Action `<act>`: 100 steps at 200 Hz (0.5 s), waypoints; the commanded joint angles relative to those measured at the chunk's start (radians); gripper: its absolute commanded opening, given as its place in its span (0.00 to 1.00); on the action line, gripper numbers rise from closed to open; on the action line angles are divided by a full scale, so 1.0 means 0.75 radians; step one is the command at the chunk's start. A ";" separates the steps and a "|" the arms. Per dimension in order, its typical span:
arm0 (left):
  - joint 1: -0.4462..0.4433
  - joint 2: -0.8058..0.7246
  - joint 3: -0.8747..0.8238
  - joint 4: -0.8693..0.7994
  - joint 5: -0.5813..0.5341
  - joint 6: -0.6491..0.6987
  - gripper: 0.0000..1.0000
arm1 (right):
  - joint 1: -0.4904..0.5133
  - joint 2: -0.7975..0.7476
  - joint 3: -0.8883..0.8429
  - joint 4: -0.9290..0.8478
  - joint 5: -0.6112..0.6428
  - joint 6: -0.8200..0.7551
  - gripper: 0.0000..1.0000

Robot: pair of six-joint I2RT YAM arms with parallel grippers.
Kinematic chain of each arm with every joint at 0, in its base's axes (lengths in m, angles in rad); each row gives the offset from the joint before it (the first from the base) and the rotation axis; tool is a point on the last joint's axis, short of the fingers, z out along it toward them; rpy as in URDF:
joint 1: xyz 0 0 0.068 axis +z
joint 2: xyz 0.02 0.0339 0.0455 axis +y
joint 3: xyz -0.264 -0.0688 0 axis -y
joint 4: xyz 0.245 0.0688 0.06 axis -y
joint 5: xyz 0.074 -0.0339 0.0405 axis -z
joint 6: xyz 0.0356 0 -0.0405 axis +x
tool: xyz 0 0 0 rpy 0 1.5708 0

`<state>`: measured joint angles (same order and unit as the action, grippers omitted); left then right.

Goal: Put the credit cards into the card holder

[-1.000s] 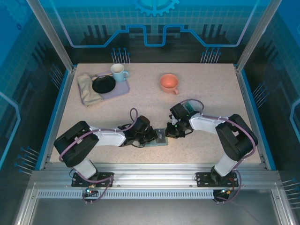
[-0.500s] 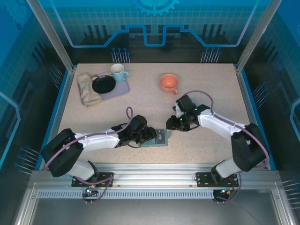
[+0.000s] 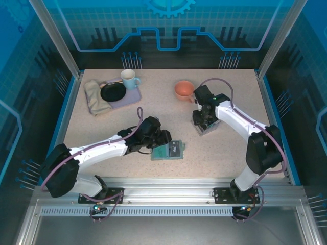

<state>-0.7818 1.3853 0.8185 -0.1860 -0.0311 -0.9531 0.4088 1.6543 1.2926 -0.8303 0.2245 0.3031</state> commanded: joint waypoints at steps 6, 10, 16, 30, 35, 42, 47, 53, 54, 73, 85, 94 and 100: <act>0.019 -0.029 0.019 -0.070 -0.014 0.048 0.53 | -0.132 -0.012 0.057 -0.022 -0.005 -0.047 0.63; 0.019 -0.029 0.018 -0.069 -0.013 0.048 0.53 | -0.150 -0.014 0.061 -0.011 -0.029 -0.052 0.66; 0.019 -0.029 0.016 -0.068 -0.009 0.047 0.53 | -0.178 -0.018 0.062 0.017 -0.067 -0.058 0.70; 0.023 -0.025 0.013 -0.067 0.000 0.046 0.53 | -0.250 0.002 0.080 0.052 -0.192 -0.067 0.77; 0.024 -0.024 0.013 -0.067 0.002 0.048 0.53 | -0.276 0.015 0.088 0.061 -0.245 -0.071 0.79; 0.025 -0.026 0.015 -0.068 0.005 0.049 0.53 | -0.320 0.043 0.102 0.071 -0.320 -0.071 0.80; 0.026 -0.028 0.013 -0.067 0.006 0.048 0.53 | -0.345 0.066 0.113 0.074 -0.373 -0.069 0.81; 0.028 -0.029 0.012 -0.068 0.008 0.049 0.53 | -0.378 0.098 0.126 0.080 -0.431 -0.066 0.82; 0.027 -0.029 0.012 -0.068 0.008 0.049 0.53 | -0.383 0.104 0.128 0.081 -0.442 -0.064 0.82; 0.032 -0.025 0.016 -0.069 0.020 0.052 0.53 | -0.467 0.211 0.188 0.064 -0.630 -0.041 0.91; 0.034 -0.025 0.021 -0.075 0.023 0.056 0.53 | -0.501 0.253 0.197 0.077 -0.635 -0.013 0.92; 0.038 -0.024 0.024 -0.077 0.024 0.057 0.53 | -0.520 0.266 0.184 0.106 -0.653 -0.003 0.93; 0.040 -0.024 0.024 -0.077 0.023 0.057 0.54 | -0.529 0.279 0.183 0.111 -0.682 0.004 0.93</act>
<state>-0.7639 1.3853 0.8185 -0.2176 -0.0284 -0.9356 0.0460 1.8229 1.4204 -0.7593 -0.1394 0.2775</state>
